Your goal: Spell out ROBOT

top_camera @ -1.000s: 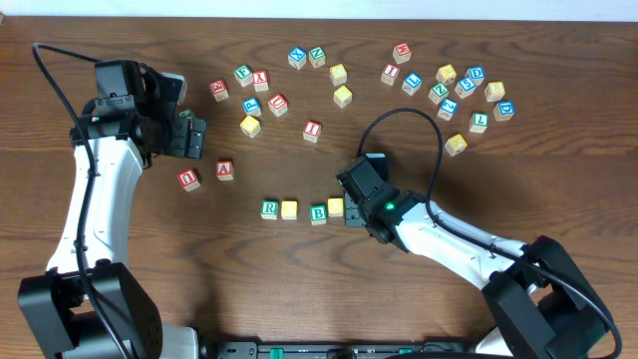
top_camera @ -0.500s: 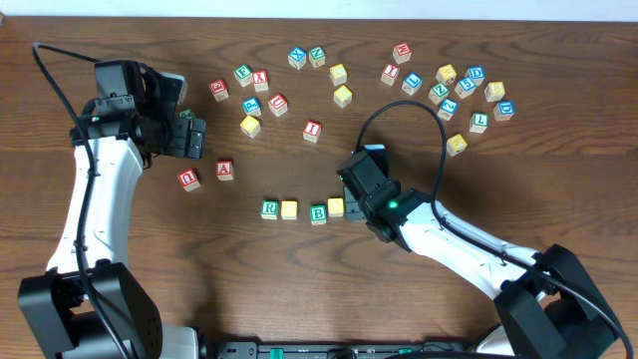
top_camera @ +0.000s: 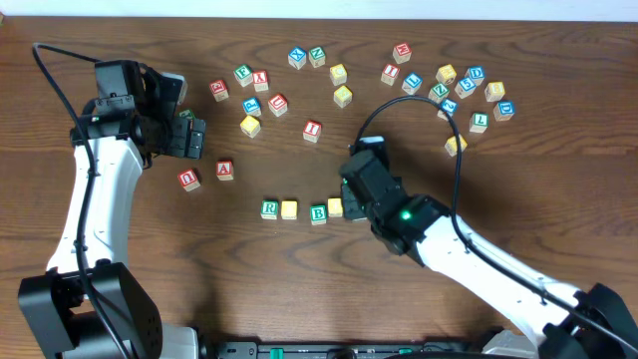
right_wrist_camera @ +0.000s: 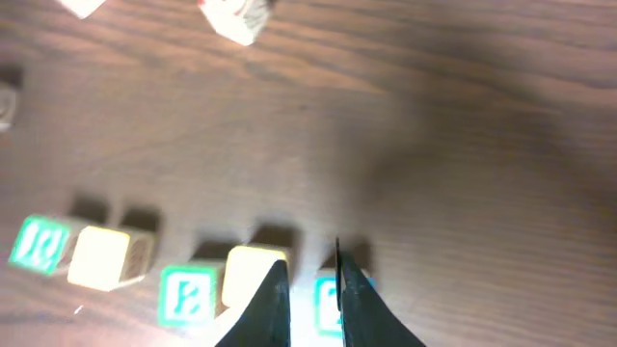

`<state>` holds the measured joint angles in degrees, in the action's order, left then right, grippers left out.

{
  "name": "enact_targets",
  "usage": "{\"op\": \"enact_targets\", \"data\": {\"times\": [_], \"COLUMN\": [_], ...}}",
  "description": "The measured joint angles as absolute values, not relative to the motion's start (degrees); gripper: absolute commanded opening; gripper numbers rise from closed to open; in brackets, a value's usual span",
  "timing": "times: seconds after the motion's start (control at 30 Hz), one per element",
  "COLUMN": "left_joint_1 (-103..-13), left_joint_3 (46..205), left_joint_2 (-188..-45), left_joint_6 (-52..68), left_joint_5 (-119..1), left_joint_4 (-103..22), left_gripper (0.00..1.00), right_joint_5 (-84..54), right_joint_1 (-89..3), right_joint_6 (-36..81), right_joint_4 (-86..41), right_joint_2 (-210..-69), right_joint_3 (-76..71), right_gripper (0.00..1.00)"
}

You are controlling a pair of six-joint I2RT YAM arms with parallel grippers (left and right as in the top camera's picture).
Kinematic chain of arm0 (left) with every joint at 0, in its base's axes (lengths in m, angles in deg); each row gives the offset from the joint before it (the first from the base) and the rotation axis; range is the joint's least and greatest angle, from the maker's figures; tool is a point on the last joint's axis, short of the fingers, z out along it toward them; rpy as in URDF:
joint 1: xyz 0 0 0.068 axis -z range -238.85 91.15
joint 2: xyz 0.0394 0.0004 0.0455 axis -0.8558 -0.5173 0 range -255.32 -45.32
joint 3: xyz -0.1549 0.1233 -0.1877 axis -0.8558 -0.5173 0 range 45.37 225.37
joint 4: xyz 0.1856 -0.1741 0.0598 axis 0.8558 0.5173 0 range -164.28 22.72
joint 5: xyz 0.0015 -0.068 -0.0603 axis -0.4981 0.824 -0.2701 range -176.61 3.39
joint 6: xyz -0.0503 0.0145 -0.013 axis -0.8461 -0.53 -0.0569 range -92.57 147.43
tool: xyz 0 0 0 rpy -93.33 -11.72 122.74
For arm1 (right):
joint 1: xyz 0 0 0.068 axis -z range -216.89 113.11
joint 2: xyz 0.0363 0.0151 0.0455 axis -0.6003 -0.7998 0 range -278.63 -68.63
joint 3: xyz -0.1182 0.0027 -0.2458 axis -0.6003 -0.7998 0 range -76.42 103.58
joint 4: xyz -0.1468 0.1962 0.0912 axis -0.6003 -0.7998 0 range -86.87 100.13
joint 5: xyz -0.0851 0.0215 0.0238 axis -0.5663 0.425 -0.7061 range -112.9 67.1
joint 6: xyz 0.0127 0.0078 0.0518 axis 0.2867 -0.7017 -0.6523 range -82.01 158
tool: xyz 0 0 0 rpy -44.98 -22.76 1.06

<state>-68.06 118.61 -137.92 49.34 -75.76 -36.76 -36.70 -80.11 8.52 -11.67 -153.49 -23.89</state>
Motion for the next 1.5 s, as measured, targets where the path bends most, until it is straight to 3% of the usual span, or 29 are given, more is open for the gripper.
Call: {"op": "enact_targets", "data": {"times": [0.33, 0.83, 1.5], "left_joint_1": [-68.06, -68.06, -68.06], "left_joint_3": [118.61, 118.61, 118.61], "left_joint_2": [-137.92, -137.92, -137.92], "left_joint_6": [49.32, 49.32, 49.34], "left_joint_5": [-75.76, -75.76, -75.76], "left_joint_4": [-36.76, -36.76, -36.76], "left_gripper": [0.98, 0.98, 0.98], "right_joint_5": [-34.73, -32.94, -28.68], "right_joint_1": [-86.56, -88.90, -91.83], "right_joint_6": [8.52, 8.48, 8.48], "right_joint_4": [-14.16, -13.77, -13.13], "right_joint_2": [-153.49, -161.34, -161.53], "right_joint_3": [-23.87, -23.85, -23.89], "right_gripper": [0.01, 0.01, 0.02]}}
